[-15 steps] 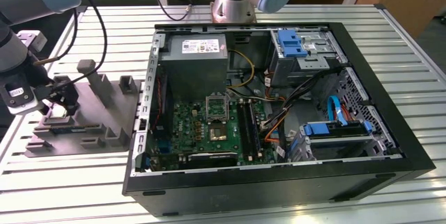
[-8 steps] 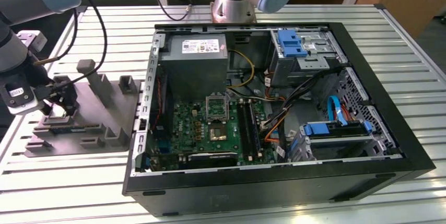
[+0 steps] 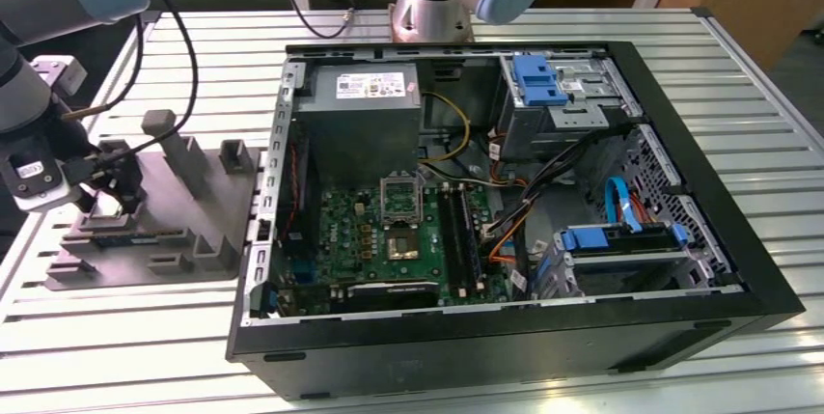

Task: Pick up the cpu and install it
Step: 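Pick up the cpu and move it towards the insertion slot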

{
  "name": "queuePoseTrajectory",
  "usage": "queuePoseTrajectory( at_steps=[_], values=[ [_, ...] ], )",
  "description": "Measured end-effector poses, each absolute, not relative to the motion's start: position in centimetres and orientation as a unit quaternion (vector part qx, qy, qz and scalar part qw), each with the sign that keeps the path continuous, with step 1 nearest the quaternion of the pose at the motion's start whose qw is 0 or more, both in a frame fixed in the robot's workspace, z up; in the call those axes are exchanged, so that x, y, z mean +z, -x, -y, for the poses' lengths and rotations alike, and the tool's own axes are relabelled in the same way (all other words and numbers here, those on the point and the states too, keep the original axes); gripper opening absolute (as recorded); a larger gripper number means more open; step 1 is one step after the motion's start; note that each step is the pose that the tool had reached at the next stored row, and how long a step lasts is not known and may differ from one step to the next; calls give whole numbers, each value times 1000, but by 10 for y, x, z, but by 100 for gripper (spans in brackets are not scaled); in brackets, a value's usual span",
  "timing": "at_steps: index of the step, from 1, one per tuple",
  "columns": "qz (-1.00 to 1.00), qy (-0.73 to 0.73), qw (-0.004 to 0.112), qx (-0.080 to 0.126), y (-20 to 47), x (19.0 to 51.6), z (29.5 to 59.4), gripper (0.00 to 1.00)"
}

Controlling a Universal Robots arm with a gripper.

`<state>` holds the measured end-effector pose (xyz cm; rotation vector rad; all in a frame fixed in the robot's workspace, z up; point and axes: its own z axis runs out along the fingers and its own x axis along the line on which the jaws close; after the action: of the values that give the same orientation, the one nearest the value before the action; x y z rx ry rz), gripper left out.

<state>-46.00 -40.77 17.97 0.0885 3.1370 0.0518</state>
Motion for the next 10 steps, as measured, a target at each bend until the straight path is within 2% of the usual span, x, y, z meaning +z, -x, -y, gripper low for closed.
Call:
queuePoseTrajectory(
  at_steps=[10],
  values=[
    [-999,-28,1,22,460,180,407,61]
  ],
)
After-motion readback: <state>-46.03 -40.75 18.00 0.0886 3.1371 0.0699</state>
